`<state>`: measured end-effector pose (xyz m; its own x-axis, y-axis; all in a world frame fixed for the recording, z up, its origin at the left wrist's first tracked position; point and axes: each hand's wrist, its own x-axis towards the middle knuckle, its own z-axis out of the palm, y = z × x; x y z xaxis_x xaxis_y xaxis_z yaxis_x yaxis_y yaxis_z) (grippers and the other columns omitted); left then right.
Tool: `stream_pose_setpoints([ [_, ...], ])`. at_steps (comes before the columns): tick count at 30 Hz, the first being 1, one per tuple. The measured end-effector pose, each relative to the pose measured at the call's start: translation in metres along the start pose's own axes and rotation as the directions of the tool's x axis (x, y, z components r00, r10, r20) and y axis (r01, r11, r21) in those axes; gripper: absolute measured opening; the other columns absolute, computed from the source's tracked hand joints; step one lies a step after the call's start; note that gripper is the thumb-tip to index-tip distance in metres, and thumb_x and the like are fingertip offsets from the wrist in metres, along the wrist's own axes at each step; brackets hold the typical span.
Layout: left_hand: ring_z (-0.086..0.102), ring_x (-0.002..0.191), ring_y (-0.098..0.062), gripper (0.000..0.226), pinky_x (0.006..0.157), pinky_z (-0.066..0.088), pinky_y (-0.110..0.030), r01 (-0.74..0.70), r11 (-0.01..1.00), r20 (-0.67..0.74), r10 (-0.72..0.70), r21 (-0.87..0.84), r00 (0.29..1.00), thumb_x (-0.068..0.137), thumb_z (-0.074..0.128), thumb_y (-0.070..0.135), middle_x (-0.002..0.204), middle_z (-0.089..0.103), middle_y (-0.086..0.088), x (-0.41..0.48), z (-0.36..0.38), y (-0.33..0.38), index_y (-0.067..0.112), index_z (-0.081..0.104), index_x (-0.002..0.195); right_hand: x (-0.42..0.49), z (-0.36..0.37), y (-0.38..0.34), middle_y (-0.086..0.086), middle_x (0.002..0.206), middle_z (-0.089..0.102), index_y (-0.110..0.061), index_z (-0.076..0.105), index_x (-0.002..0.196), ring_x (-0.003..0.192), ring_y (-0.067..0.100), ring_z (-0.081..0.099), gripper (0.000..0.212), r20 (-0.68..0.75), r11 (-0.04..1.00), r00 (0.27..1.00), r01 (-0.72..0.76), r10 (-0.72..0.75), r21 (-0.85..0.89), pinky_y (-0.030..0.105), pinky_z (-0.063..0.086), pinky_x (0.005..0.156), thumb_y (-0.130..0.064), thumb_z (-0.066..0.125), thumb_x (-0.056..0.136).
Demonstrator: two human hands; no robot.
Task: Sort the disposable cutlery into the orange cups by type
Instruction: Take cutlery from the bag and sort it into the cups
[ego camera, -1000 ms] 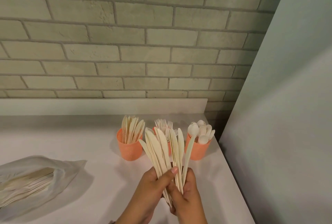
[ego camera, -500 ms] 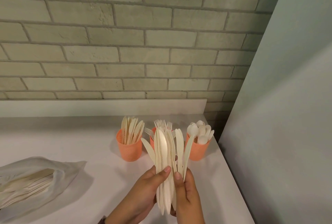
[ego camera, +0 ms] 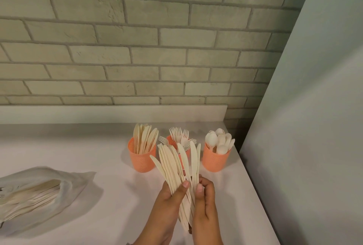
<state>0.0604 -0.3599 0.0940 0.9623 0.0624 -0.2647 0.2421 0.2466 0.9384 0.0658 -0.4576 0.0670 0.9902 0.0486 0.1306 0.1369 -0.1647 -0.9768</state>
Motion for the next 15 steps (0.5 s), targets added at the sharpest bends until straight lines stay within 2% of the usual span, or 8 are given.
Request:
stream_pose_setpoints([
  [2, 0.062, 0.111, -0.015, 0.033, 0.103, 0.043, -0.045, -0.004, 1.000, 0.012, 0.004, -0.016, 1.000, 0.090, 0.053, 0.021, 0.113, 0.070, 0.005, -0.001, 0.000, -0.001, 0.025, 0.054, 0.123, 0.001, 0.001, 0.003, -0.047, 0.090, 0.056, -0.079, 0.044, 0.086, 0.110, 0.031, 0.057, 0.052, 0.004, 0.999, 1.000, -0.029, 0.029, 0.024, 0.051, 0.044, 0.098, -0.101, 0.027, 0.041],
  [4, 0.062, 0.110, -0.012, 0.032, 0.102, 0.044, -0.041, -0.022, 1.000, 0.033, 0.022, -0.003, 0.999, 0.090, 0.052, 0.021, 0.109, 0.071, 0.008, -0.002, 0.000, 0.000, 0.024, 0.054, 0.121, 0.002, 0.004, 0.012, -0.035, 0.080, 0.061, -0.073, 0.049, 0.082, 0.106, 0.036, 0.058, 0.050, 0.018, 0.999, 0.999, -0.033, 0.033, -0.002, 0.055, 0.045, 0.095, -0.100, 0.028, 0.045],
  [8, 0.061, 0.110, -0.012, 0.037, 0.100, 0.044, -0.036, 0.012, 1.000, 0.024, -0.012, 0.019, 1.000, 0.079, 0.064, 0.038, 0.108, 0.072, 0.007, -0.002, -0.008, 0.001, 0.026, 0.058, 0.114, 0.003, 0.008, 0.025, -0.016, 0.100, 0.066, -0.068, 0.053, 0.092, 0.106, 0.025, 0.062, 0.049, 0.055, 0.997, 0.998, -0.001, 0.005, -0.080, 0.051, 0.048, 0.094, -0.094, 0.033, 0.056],
  [11, 0.063, 0.105, -0.011, 0.033, 0.093, 0.047, -0.029, 0.074, 0.995, 0.014, -0.075, 0.068, 0.997, 0.083, 0.057, 0.039, 0.110, 0.070, 0.003, 0.001, -0.016, 0.000, 0.022, 0.063, 0.111, 0.004, 0.007, 0.024, -0.029, 0.106, 0.062, -0.054, 0.055, 0.109, 0.108, 0.014, 0.061, 0.054, 0.079, 0.974, 0.993, 0.098, -0.083, -0.203, 0.043, 0.049, 0.094, -0.084, 0.032, 0.071],
  [13, 0.066, 0.094, -0.008, 0.026, 0.083, 0.050, -0.021, 0.094, 0.992, 0.026, -0.097, 0.082, 0.995, 0.089, 0.052, 0.037, 0.100, 0.071, 0.002, 0.002, -0.022, 0.001, 0.021, 0.062, 0.108, 0.004, 0.008, 0.025, -0.035, 0.105, 0.059, -0.043, 0.056, 0.114, 0.105, 0.013, 0.062, 0.051, 0.089, 0.946, 0.983, 0.180, -0.162, -0.270, 0.043, 0.051, 0.090, -0.075, 0.033, 0.081],
  [15, 0.062, 0.079, -0.013, 0.030, 0.074, 0.045, -0.023, 0.127, 0.990, 0.073, -0.132, 0.068, 0.989, 0.089, 0.054, 0.042, 0.085, 0.067, -0.001, 0.002, -0.027, 0.004, 0.016, 0.061, 0.102, 0.005, 0.007, 0.025, -0.042, 0.110, 0.053, -0.042, 0.054, 0.117, 0.104, 0.012, 0.062, 0.046, 0.088, 0.918, 0.967, 0.255, -0.239, -0.305, 0.040, 0.053, 0.089, -0.068, 0.034, 0.085],
])
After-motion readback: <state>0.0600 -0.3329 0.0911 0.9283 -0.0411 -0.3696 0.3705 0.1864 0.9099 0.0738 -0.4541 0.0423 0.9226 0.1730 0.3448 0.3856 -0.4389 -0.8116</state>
